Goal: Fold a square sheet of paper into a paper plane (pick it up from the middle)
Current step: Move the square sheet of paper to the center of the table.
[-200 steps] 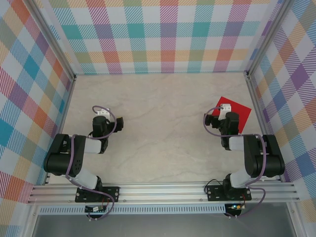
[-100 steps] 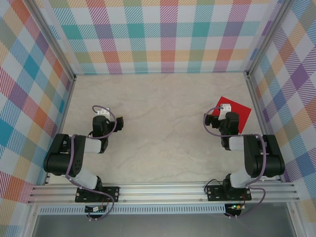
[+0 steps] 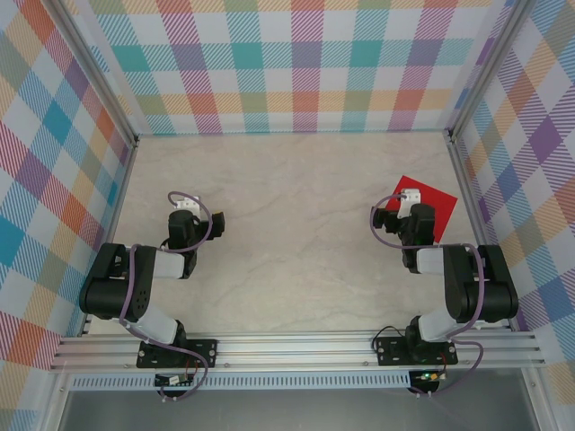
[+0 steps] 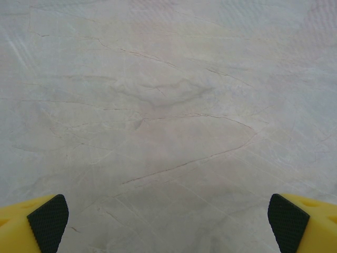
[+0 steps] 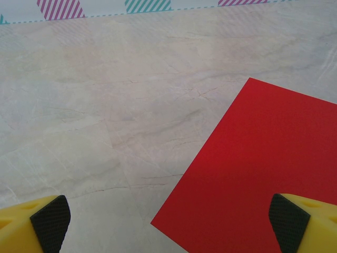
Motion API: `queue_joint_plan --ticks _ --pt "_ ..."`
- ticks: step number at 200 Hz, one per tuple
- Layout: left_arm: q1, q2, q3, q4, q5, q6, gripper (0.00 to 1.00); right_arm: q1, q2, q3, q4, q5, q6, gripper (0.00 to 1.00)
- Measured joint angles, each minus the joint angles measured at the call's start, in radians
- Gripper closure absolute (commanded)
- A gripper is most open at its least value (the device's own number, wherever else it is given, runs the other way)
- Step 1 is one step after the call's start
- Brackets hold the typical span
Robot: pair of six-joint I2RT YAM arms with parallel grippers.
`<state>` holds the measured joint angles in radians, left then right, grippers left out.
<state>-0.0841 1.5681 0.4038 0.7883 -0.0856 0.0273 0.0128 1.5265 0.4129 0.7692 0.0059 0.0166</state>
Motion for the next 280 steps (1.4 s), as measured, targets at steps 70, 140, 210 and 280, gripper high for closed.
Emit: queue_joint_plan --ticks 70,140,210,280 --pt "0.0 0.0 0.0 0.0 0.0 0.0 0.0 0.0 0.0 0.0 0.0 0.0 0.0 0.0" --pt "0.001 0.0 0.0 0.0 0.008 0.0 0.0 0.0 0.0 0.0 0.0 0.0 0.0 0.0" --pt "0.002 -0.062 0.001 -0.074 0.073 0.019 0.0 0.0 -0.003 0.002 -0.018 -0.023 -0.007 0.0" --pt "0.002 -0.435 0.008 -0.282 0.058 -0.026 0.0 0.0 -0.211 0.169 -0.452 -0.011 0.035 0.0"
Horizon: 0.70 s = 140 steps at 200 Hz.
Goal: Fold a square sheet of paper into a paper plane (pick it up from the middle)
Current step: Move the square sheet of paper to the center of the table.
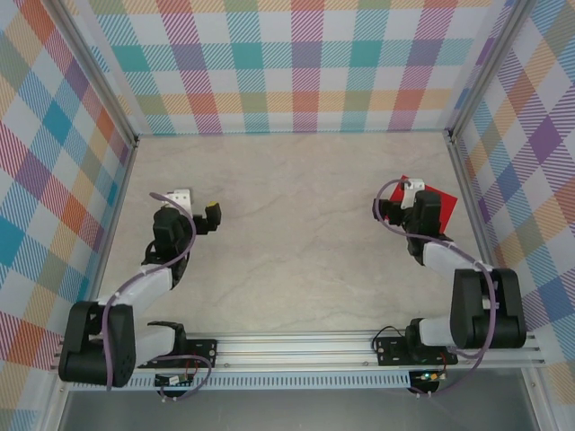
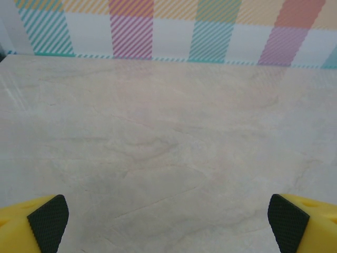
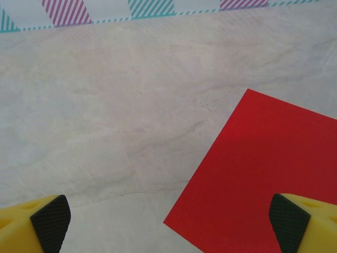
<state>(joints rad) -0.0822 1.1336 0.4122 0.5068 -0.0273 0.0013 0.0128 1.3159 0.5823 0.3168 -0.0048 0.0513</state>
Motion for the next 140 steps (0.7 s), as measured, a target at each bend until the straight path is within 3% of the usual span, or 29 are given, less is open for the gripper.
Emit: queue_joint_plan --ticks 43,77,102,140 --pt "0.001 -0.108 0.209 -0.324 -0.107 -0.188 0.0 -0.027 -0.029 0.301 -0.449 0.098 0.253 0.0" --pt "0.006 -0.136 0.344 -0.565 -0.225 -0.369 0.0 -0.037 0.11 0.449 -0.666 0.093 0.364 0.0" --pt "0.009 -0.167 0.337 -0.66 -0.224 -0.406 0.0 -0.037 0.276 0.57 -0.782 0.09 0.386 0.0" --pt "0.013 -0.203 0.306 -0.697 -0.167 -0.418 0.0 -0.041 0.401 0.646 -0.885 0.037 0.369 0.0"
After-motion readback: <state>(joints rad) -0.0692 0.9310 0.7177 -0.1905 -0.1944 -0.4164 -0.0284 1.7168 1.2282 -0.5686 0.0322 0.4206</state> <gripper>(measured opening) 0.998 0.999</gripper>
